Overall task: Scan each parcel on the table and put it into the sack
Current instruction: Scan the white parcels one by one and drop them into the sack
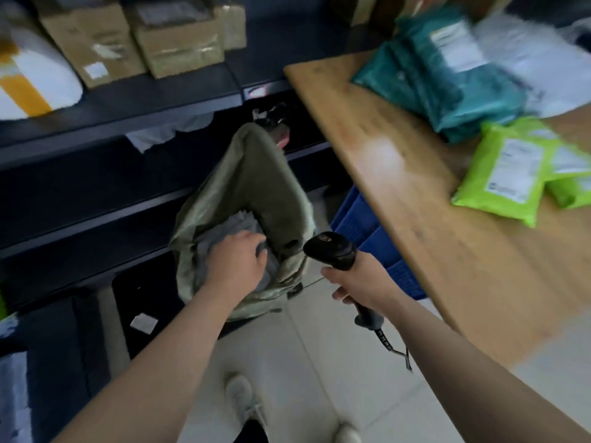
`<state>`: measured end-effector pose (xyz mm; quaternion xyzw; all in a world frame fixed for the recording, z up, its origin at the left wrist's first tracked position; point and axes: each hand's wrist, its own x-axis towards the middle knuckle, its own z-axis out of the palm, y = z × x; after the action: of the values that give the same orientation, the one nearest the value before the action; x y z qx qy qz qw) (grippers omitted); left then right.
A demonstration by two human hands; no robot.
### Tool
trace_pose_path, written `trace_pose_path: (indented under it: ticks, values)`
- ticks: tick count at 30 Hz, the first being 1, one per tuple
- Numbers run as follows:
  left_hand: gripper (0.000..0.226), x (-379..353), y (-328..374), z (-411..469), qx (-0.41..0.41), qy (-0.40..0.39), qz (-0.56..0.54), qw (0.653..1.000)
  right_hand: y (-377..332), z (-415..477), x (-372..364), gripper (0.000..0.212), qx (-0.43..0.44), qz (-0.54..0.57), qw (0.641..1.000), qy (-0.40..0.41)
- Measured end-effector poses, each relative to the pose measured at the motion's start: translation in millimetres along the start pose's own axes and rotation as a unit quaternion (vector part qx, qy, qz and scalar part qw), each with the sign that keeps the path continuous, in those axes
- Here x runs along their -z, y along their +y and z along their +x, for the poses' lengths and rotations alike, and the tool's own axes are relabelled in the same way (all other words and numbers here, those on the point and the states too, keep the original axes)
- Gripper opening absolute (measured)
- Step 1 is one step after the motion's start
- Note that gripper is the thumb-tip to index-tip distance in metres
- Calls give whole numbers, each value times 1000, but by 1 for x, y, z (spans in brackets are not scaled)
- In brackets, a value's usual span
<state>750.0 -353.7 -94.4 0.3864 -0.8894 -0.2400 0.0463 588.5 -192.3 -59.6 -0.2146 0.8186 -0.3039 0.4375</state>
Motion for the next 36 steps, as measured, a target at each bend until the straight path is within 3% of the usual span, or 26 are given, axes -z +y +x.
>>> trace_pose_path:
  ticks: [7, 11, 16, 26, 36]
  values:
    - [28, 8, 181, -27, -163, 45, 116, 979, 63, -106, 138, 14, 7, -26, 998, 50]
    - [31, -6, 271, -35, -213, 49, 155, 963, 98, -148, 224, 27, 17, -42, 994, 99]
    - [30, -17, 368, -21, -242, 58, 195, 949, 128, -165, 322, 16, 23, -20, 984, 176]
    - [30, -40, 494, 107, -258, 111, 176, 944, 124, -86, 501, 14, 60, 0, 968, 245]
    - [23, -52, 596, 290, -207, 89, 160, 961, 67, 60, 664, 18, 91, -1, 962, 256]
